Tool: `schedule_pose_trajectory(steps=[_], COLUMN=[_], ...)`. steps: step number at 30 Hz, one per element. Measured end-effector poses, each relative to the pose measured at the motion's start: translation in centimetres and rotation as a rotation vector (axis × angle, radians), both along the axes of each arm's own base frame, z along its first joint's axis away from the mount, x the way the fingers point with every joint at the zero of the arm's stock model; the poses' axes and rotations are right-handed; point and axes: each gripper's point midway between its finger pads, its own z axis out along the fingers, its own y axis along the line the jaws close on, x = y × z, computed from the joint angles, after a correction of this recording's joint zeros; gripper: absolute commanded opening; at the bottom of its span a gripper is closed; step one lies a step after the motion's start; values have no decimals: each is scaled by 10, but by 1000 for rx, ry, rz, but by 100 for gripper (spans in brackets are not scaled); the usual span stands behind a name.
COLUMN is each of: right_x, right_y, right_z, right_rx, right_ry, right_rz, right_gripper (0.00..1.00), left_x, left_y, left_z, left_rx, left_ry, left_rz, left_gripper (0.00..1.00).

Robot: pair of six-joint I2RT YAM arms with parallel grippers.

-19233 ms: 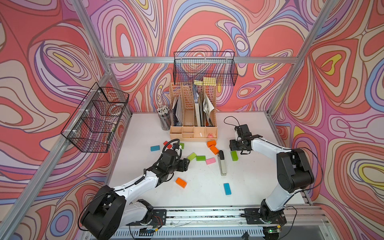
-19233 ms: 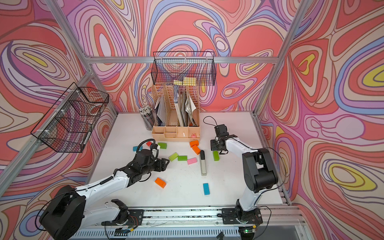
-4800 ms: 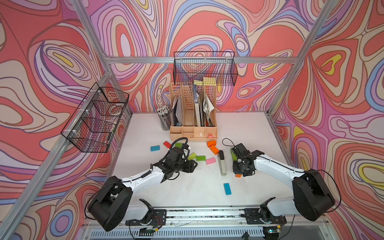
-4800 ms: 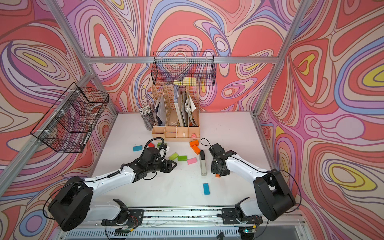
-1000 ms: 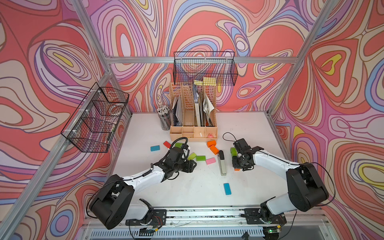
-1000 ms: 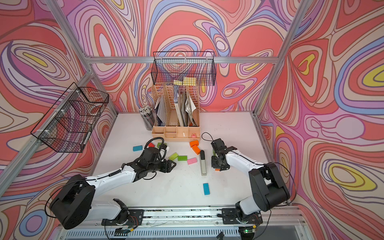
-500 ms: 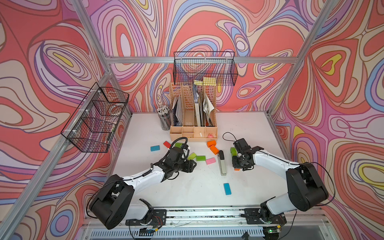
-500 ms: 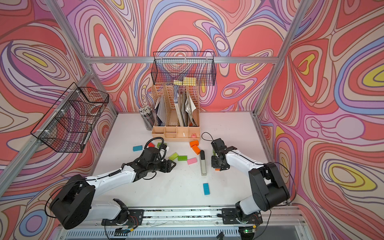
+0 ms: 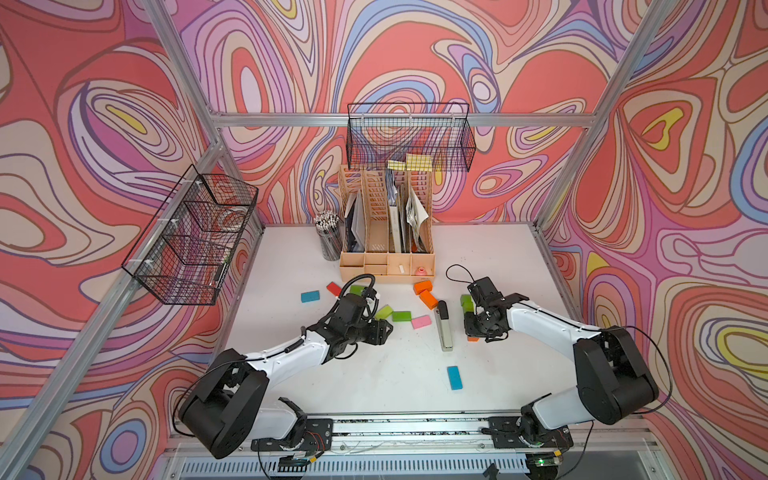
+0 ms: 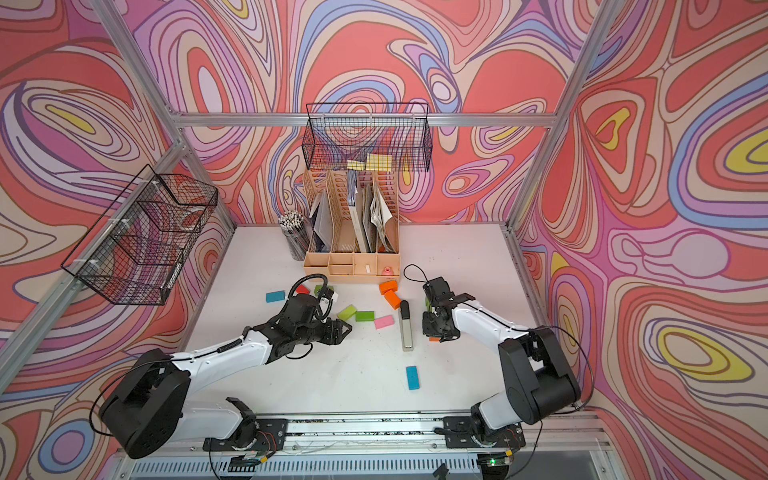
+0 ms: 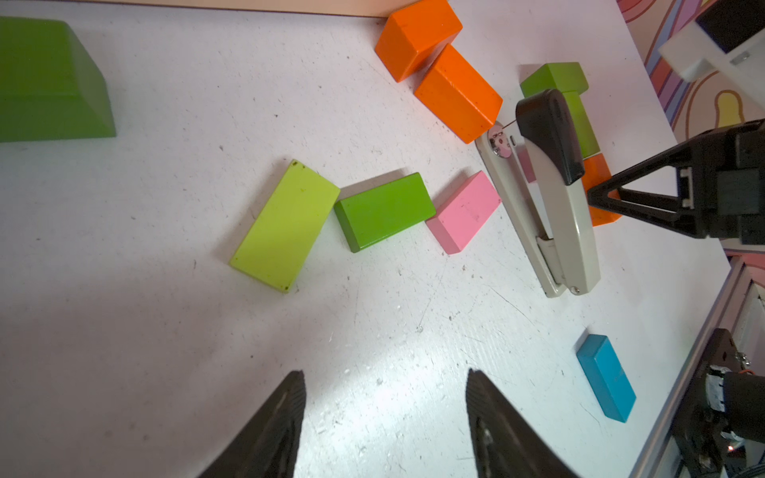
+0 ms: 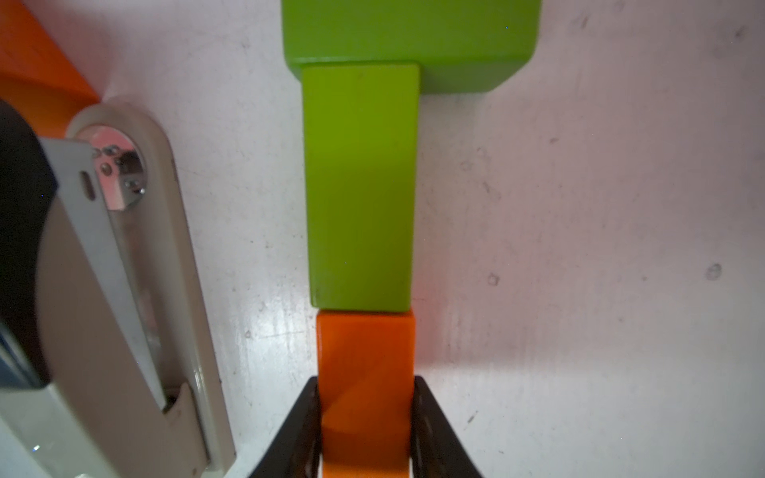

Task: Assemble the letter c with building blocks
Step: Assemble the building block at the center of the board, then adjust the building block at the center of the board.

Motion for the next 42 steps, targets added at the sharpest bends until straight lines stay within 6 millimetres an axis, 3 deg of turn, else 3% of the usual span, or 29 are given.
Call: schedule_pose_trajectory(steps=[13,27,30,33,36,39,42], right_x=[0,1,3,6,13,24,33], right_y=[1,1,1,0,-3,-7,-10], right_z=[0,3,17,38,57,69,73], right_rx=[3,6,19,38,52,61,59], right_ry=[-2,-12,-54,-117,-165,-196,-203], right_rz=[0,1,-4,-20,-48,-82,-94], right_gripper=[39,58,60,51,51,58,73], left_x=[0,0,0,0,0,0,0], left_y=[0,0,0,0,0,0,-1], left_z=[0,-1,-2,-2,-2,-1,-1], left_rx=[0,1,3,4,2,-1,-7], left_ry=[0,2,4,4,4,3,4], left_rz=[0,0,0,1,1,-1,-3], left_gripper=[64,65,65,65,64,64,64])
